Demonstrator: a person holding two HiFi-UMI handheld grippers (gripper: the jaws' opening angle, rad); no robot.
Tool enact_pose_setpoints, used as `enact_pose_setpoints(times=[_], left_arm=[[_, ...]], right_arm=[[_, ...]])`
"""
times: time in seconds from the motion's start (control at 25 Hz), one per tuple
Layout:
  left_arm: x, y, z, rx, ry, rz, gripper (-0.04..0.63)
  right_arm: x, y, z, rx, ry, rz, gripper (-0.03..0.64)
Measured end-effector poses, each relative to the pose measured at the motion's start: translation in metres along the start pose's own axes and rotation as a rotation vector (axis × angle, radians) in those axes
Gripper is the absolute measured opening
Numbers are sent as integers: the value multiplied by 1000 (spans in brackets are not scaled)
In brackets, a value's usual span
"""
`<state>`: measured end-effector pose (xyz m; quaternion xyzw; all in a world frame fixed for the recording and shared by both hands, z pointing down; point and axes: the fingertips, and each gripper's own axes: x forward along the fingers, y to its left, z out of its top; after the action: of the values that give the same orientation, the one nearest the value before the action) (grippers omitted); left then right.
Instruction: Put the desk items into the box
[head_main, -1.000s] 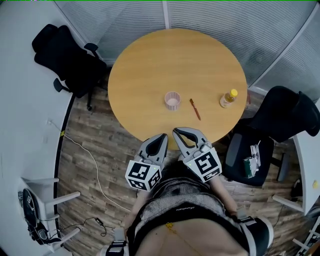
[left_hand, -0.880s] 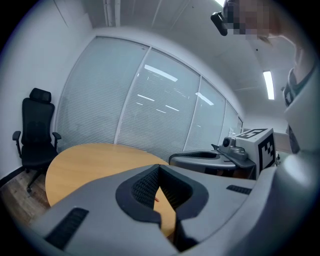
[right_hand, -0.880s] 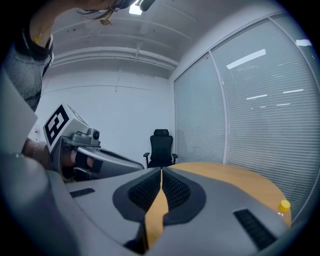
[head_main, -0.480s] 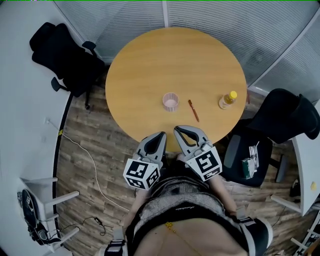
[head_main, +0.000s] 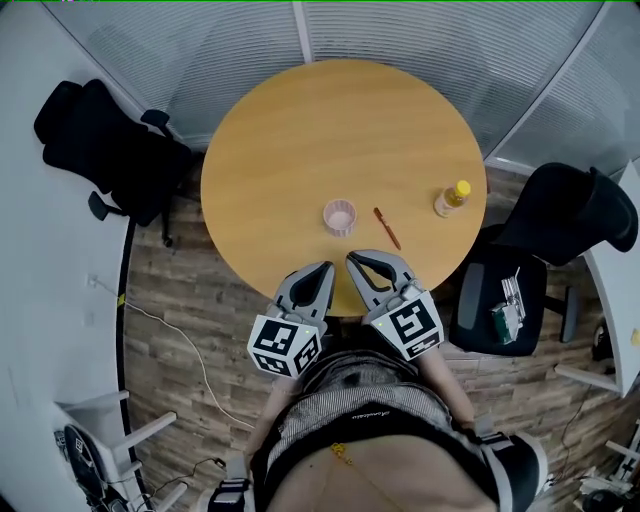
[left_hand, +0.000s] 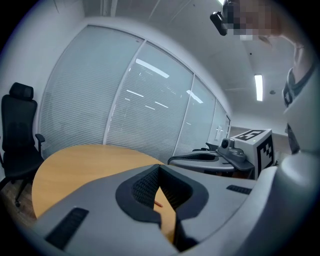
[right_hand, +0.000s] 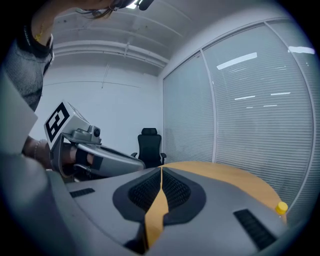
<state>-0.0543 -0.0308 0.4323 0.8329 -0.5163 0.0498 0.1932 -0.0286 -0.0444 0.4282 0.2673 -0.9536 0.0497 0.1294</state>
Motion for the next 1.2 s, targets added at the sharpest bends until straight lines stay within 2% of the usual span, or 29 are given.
enact_pose_setpoints(times=[0.48, 0.8, 1.2], left_arm=[[12, 41, 8, 19, 33, -113, -3], [25, 56, 10, 9, 73, -236, -3], [31, 81, 5, 46, 118, -327, -3]], right_arm=[[42, -1, 8, 3, 13, -83, 23], [59, -9, 9, 29, 16, -190, 23], [73, -13, 2, 78, 9, -321, 23]])
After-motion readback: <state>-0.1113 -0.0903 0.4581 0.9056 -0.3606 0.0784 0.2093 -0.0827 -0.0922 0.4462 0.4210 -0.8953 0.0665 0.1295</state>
